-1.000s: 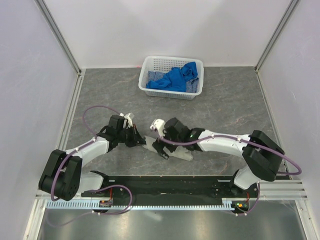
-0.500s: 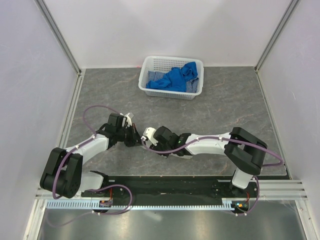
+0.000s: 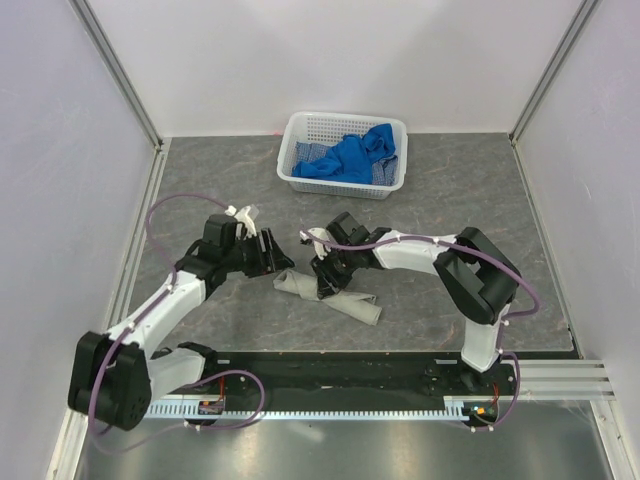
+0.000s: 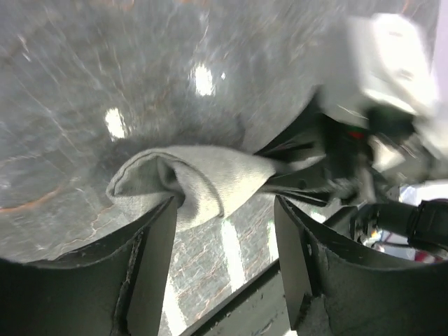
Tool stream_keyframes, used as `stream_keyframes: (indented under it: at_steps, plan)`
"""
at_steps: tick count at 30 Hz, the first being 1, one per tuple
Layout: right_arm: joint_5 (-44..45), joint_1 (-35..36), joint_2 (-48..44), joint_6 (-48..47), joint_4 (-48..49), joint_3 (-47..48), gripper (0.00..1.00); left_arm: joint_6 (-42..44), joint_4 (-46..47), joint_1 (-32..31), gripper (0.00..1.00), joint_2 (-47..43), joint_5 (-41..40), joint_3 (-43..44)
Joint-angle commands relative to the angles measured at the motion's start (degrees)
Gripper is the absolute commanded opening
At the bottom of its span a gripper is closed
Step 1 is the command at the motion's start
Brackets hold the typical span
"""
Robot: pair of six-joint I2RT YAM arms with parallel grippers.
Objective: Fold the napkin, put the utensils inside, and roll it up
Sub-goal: Roll the napkin with the utensil
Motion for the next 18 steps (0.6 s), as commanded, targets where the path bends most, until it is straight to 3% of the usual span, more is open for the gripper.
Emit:
stream_keyframes:
  at_steps: [1, 8, 14, 18]
  plan:
    - [-15.7, -2.3, 4.9, 6.1, -3.2, 2.5, 0.33, 2.6, -1.1, 0.3, 0.65, -5.3, -3.9, 0.5]
    - [-23.1, -6.4, 11.4, 10.0, -2.2, 4.7, 0.34, -1.0, 3.5, -0.3, 0.65, -6.1, 4.7, -4.7]
    - [-25.8, -8.1, 14.1, 11.7, 0.2, 5.1, 0.35, -9.3, 16.7, -1.0, 0.65, -6.6, 9.7, -10.4]
    - [-25.8, -8.2, 14.5, 12.0, 0.5, 4.9, 0.36, -12.0, 25.3, -1.2, 0.64, -5.0, 8.7, -13.3]
